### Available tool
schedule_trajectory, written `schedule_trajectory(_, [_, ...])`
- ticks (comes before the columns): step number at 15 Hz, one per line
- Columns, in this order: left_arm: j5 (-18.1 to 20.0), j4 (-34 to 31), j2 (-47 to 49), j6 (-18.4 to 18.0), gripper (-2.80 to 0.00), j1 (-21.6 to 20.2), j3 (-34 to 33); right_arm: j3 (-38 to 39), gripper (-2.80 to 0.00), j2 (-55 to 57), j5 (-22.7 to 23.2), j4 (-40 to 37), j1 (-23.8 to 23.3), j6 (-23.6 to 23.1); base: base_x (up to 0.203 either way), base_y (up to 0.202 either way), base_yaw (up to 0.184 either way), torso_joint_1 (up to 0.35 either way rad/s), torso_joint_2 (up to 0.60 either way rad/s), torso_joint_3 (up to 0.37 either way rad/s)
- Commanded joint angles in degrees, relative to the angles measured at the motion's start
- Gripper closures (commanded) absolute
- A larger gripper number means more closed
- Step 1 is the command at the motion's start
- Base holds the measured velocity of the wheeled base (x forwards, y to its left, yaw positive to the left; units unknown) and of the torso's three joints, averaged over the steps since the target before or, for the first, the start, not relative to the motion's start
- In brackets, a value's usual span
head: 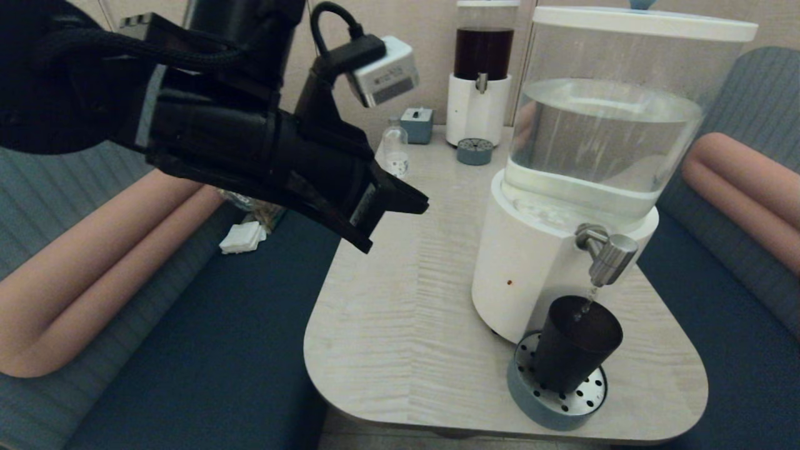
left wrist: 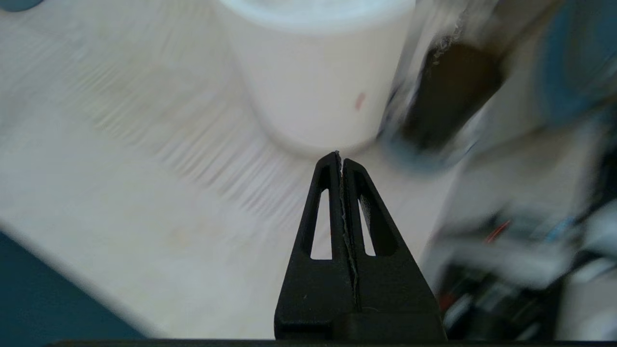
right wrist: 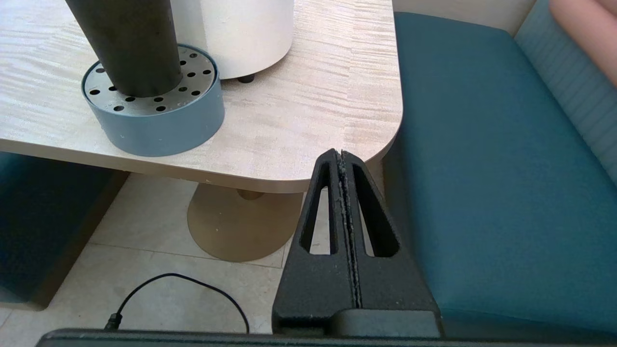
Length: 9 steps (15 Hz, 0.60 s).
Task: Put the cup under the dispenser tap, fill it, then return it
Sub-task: Turn off the faucet
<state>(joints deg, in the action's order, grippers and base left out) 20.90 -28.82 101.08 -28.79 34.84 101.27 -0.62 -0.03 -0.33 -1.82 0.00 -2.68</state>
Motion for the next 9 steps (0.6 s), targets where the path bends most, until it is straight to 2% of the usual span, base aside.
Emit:
schedule_trajectory(1, [-7.33, -3.61, 5.22, -6.72, 0.00, 3.98, 5.49, 0.01, 0.00, 0.03, -0.02, -0.02, 0.00, -0.05, 0.000, 0.000, 0.000, 0.000, 0.00, 0.000])
schedule_trajectory(3, [-12.07, -4.47, 7.93, -8.57, 0.00, 7.39, 8.85, 0.01, 0.00, 0.03, -0.02, -0.02, 0.00, -0.05, 0.000, 0.000, 0.000, 0.000, 0.00, 0.000])
schedule_trajectory(5, [-16.29, -4.09, 8.88, -10.07, 0.00, 10.60, 9.27, 0.01, 0.00, 0.03, -0.02, -0.02, 0.00, 0.03, 0.000, 0.000, 0.000, 0.000, 0.00, 0.000])
schedule_trajectory(9, [-17.05, -1.87, 9.45, -9.64, 0.00, 16.60, 9.30, 0.01, 0.00, 0.11, -0.02, -0.02, 0.00, -0.05, 0.000, 0.000, 0.000, 0.000, 0.00, 0.000])
